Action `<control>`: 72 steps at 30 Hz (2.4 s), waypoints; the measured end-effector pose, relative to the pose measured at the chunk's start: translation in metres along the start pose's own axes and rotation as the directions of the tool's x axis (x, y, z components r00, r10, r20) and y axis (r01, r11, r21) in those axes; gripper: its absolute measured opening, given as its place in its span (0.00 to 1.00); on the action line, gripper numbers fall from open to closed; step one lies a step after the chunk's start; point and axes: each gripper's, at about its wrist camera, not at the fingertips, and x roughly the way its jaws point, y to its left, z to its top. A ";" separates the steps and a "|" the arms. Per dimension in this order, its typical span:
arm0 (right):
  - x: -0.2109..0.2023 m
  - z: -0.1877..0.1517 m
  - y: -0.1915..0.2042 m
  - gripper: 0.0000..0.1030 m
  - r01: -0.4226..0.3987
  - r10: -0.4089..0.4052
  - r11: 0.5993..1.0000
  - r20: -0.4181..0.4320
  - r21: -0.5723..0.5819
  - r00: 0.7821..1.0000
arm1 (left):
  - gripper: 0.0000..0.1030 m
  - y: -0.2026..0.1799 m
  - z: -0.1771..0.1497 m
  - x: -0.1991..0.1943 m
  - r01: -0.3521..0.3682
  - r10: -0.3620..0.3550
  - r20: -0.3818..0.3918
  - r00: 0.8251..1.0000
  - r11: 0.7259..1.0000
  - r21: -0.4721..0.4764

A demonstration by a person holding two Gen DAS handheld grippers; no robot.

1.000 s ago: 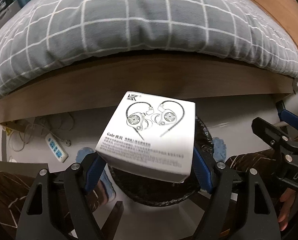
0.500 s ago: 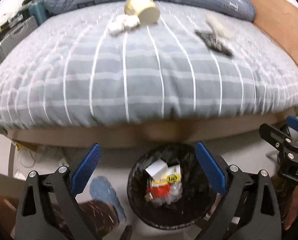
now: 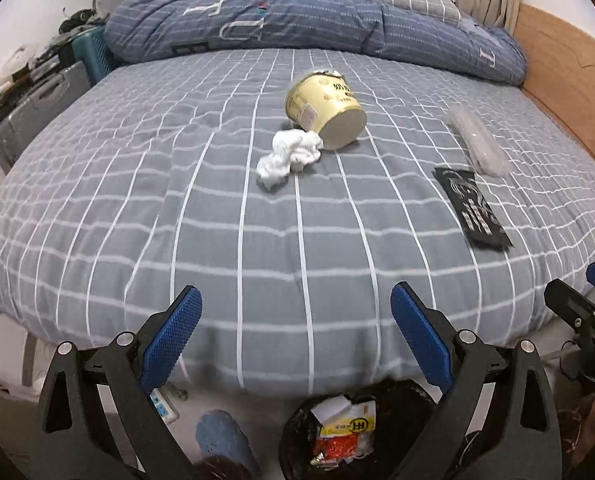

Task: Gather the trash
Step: 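Move both tools back over the bed toward the black sachet and tissue, then grasp the black sachet with the right tool while the left tool grasps the white tissue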

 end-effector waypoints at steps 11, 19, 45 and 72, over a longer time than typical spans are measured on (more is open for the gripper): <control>0.036 0.038 0.014 0.93 -0.004 0.003 1.000 -0.009 -0.020 1.000 | 0.91 0.010 0.042 0.036 -0.038 0.038 0.005 0.999 0.999 -0.001; 0.061 0.063 0.022 0.93 -0.012 0.011 1.000 -0.032 -0.029 0.999 | 0.91 0.010 0.071 0.062 -0.024 0.024 -0.003 1.000 1.000 -0.006; 0.117 0.075 0.014 0.54 -0.063 0.067 0.998 -0.130 0.029 0.989 | 0.50 0.011 0.107 0.130 -0.012 0.013 -0.083 0.996 1.000 0.003; 0.098 0.081 0.016 0.36 -0.052 0.052 0.999 -0.086 0.002 0.995 | 0.15 0.006 0.108 0.108 0.025 -0.025 -0.087 0.996 1.000 -0.003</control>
